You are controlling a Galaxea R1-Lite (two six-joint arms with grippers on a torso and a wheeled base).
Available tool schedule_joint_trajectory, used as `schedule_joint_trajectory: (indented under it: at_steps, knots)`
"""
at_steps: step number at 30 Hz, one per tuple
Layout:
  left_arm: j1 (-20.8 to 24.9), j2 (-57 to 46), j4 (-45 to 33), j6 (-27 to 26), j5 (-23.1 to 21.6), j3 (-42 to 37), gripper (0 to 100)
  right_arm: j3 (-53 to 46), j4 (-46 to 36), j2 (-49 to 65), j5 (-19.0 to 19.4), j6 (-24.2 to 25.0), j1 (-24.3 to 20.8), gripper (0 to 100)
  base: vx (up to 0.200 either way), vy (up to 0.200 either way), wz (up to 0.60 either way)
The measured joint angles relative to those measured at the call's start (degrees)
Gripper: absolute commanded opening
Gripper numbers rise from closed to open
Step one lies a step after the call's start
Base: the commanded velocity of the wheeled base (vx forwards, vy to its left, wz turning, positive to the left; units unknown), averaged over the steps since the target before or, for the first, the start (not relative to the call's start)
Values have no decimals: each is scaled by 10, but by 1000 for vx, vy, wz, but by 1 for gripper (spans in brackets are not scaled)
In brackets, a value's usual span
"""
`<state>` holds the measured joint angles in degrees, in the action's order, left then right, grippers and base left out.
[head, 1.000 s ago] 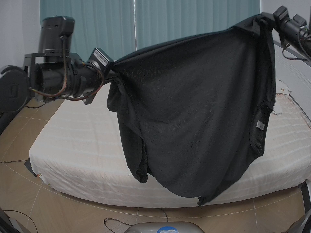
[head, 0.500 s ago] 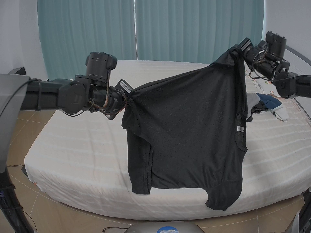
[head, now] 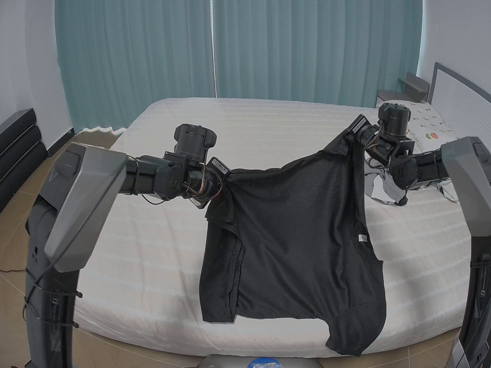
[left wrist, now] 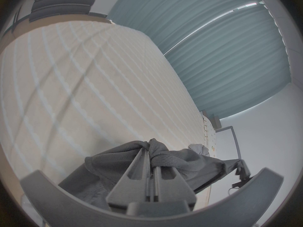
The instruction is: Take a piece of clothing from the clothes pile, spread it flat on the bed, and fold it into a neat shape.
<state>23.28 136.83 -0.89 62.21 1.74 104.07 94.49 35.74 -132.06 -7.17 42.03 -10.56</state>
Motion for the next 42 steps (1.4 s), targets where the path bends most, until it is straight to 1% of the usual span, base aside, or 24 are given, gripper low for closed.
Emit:
schedule_joint_trajectory:
  at_steps: [4, 8, 9, 13, 16, 19, 22, 26, 29, 33, 37, 42]
  knots:
    - [-3, 49, -3, 28, 1, 49, 0, 13, 26, -54, -16, 0, 0, 0, 0, 0, 0]
    - [-7, 87, -4, 36, 2, 77, 0, 48, 38, -106, -33, 0, 0, 0, 0, 0, 0]
    - [-7, 96, -4, 38, 3, 82, 100, 62, 40, -120, -39, 0, 0, 100, 0, 0, 0]
    - [-7, 125, 0, 44, 4, 96, 100, 111, 44, -176, -53, -2, 0, 100, 0, 0, 0]
    - [-8, 144, 6, 47, 4, 101, 100, 129, 44, -215, -57, -21, 0, 100, 0, 0, 0]
    - [-9, 156, 4, 47, 4, 103, 100, 133, 39, -242, -62, -40, 1, 100, 0, 0, 0]
    - [-8, 164, -4, 46, 4, 105, 100, 130, 33, -259, -65, -45, 5, 100, 0, 0, 0]
    - [-11, 168, -48, 34, 5, 105, 100, 97, 23, -263, -66, -53, 18, 100, 0, 0, 0]
    - [-18, 168, -74, 19, 5, 105, 100, 64, 18, -255, -59, -57, 36, 100, 0, 0, 0]
    - [-35, 168, -92, -1, 7, 105, 100, 26, -16, -236, -34, -59, 63, 100, 0, 0, 0]
    - [-47, 167, -139, -12, 8, 105, 100, 6, -33, -220, -25, -55, 85, 100, 0, 0, 0]
    - [-61, 156, -165, -12, -14, 102, 100, -25, -33, -202, -15, -41, 101, 100, 0, 0, 0]
